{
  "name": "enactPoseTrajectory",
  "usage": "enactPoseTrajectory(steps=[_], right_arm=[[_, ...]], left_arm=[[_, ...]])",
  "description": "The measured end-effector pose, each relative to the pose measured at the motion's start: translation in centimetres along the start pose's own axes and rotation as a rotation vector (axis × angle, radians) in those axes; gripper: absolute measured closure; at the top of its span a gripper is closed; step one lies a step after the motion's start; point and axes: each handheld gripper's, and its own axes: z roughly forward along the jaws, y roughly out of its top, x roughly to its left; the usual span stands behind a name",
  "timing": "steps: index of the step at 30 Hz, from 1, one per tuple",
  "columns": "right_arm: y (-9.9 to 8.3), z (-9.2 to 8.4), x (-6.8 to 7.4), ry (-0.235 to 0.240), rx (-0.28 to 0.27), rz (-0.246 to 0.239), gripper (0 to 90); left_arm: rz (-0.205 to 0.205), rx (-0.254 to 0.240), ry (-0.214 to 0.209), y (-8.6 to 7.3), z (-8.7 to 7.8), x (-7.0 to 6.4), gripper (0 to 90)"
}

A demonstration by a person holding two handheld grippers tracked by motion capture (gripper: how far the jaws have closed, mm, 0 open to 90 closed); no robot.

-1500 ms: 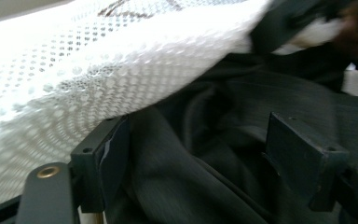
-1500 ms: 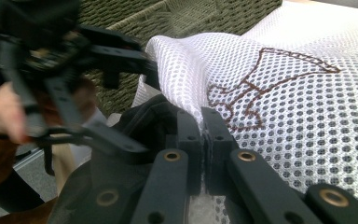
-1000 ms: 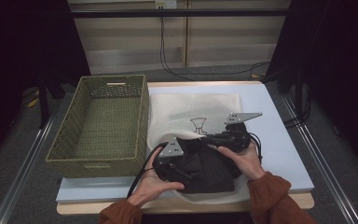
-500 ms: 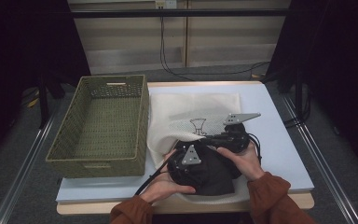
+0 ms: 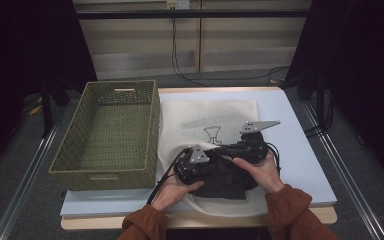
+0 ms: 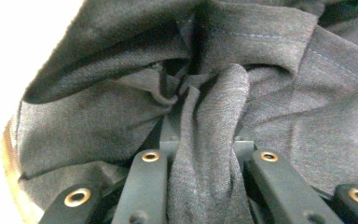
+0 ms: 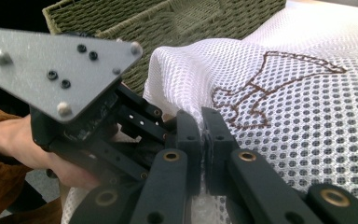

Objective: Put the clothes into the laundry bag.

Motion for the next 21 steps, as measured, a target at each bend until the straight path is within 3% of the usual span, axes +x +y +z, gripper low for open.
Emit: enactPoseTrajectory(steps=[2, 6, 10, 12, 16, 21], right_arm=[[0.1, -0.2, 0.0, 0.001, -0.006, -0.001, 88.3], [0.4, -0.6, 0.1, 0.005, -0.021, 0.001, 88.4], [0.6, -0.9, 0.2, 0.014, -0.031, 0.002, 88.4], [0.8, -1.1, 0.3, 0.016, -0.044, 0.003, 88.5], [1.2, -1.7, 0.5, 0.020, -0.066, -0.001, 88.5], [1.3, -1.9, 0.6, 0.026, -0.074, 0.004, 88.5]], left_arm=[[-0.011, 0.001, 0.009, 0.4, -0.4, 0.2, 76.0], [-0.052, -0.044, 0.017, 0.9, -0.6, 0.7, 76.6], [-0.065, -0.090, 0.032, 2.1, -1.1, 1.2, 76.8], [-0.017, -0.058, 0.066, 3.0, -1.5, 1.1, 76.8], [-0.074, -0.115, 0.071, 3.8, -1.6, 2.0, 76.8], [-0.128, -0.152, 0.134, 3.7, -0.4, 3.4, 76.9]])
